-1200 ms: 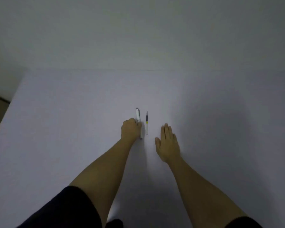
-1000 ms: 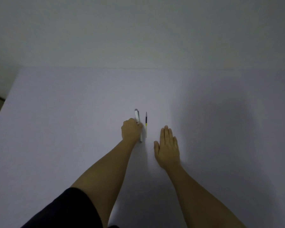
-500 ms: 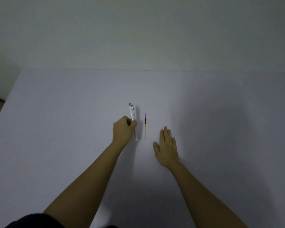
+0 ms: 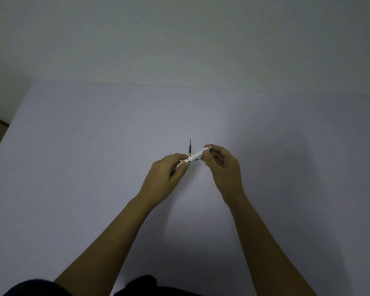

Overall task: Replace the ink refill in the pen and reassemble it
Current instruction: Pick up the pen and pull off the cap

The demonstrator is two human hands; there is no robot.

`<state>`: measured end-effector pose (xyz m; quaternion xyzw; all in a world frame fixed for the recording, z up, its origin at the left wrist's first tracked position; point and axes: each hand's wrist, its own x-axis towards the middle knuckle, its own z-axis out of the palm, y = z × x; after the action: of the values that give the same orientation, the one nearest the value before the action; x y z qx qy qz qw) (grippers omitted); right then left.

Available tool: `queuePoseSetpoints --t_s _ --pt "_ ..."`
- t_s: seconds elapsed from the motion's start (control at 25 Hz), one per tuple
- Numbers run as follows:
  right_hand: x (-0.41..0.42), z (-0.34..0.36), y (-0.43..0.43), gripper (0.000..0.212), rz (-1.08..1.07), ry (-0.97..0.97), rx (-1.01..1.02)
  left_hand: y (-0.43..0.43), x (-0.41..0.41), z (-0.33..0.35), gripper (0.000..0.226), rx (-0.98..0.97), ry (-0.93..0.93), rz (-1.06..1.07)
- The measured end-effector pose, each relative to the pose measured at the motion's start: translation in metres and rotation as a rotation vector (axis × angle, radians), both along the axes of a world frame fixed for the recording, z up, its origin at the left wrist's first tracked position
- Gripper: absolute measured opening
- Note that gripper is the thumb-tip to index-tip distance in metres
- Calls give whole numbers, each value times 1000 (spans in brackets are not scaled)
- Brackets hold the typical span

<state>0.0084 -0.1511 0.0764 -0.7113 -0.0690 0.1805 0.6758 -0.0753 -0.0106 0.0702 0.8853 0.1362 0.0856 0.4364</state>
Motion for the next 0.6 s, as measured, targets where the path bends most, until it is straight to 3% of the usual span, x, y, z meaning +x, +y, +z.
queuePoseSetpoints --t_s 0.24,0.44,0.6 --pt "-18 -16 -11 10 53 179 49 -1 -19 -17 28 261 -14 63" --pt "-26 -50 -19 15 -104 338 75 7 -42 -44 37 177 97 89" --pt "-33 -80 -24 17 -56 219 -273 16 -52 -55 38 105 157 96"
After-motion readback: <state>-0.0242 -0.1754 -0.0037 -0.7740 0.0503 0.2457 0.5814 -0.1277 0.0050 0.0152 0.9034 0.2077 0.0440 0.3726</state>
